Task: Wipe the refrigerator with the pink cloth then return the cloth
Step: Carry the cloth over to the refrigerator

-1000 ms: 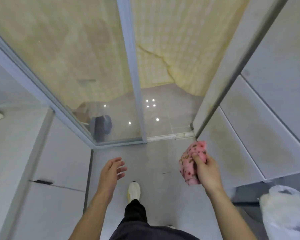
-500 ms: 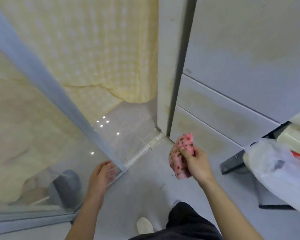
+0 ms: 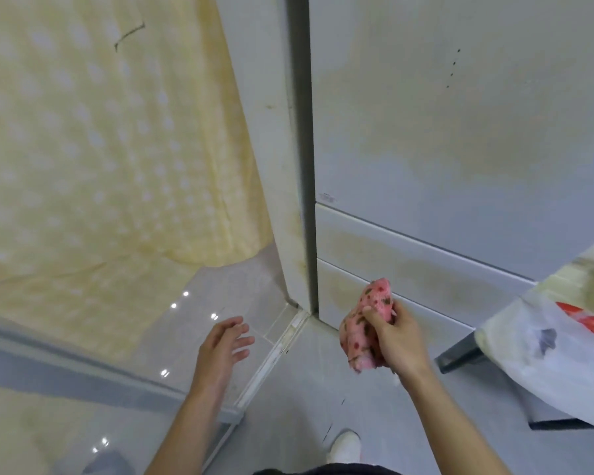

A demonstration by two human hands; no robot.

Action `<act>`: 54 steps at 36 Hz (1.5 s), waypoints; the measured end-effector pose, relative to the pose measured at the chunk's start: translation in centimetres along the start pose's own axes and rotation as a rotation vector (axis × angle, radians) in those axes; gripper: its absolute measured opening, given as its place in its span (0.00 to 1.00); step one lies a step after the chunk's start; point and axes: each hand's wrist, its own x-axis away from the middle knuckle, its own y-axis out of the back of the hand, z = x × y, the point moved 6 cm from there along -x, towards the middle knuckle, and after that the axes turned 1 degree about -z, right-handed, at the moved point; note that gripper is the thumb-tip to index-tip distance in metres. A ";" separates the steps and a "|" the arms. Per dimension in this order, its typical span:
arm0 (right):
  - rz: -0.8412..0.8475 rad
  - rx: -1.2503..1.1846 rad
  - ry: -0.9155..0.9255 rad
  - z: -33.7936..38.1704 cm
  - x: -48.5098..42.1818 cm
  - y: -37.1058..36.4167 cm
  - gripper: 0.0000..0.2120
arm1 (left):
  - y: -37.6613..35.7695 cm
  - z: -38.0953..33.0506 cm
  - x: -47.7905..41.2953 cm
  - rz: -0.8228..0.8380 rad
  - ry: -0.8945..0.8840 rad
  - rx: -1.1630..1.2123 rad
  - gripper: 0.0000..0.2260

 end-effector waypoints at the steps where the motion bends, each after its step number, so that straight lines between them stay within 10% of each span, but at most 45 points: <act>1: 0.002 -0.016 0.005 0.6 -0.5 -0.1 0.07 | -0.5 -0.8 -0.8 0.008 -0.010 -0.002 0.09; 15: -0.115 -0.027 0.047 5.9 -3.3 1.4 0.06 | -8.3 -7.6 -8.0 0.208 -0.071 -0.055 0.08; 37: -0.447 -0.066 0.477 26.1 -1.5 4.9 0.05 | -15.8 -35.2 -8.7 0.545 -0.630 -0.041 0.09; 54: -0.636 -0.035 0.774 36.6 1.8 9.8 0.05 | -17.5 -47.4 -4.9 0.357 -1.043 -0.052 0.09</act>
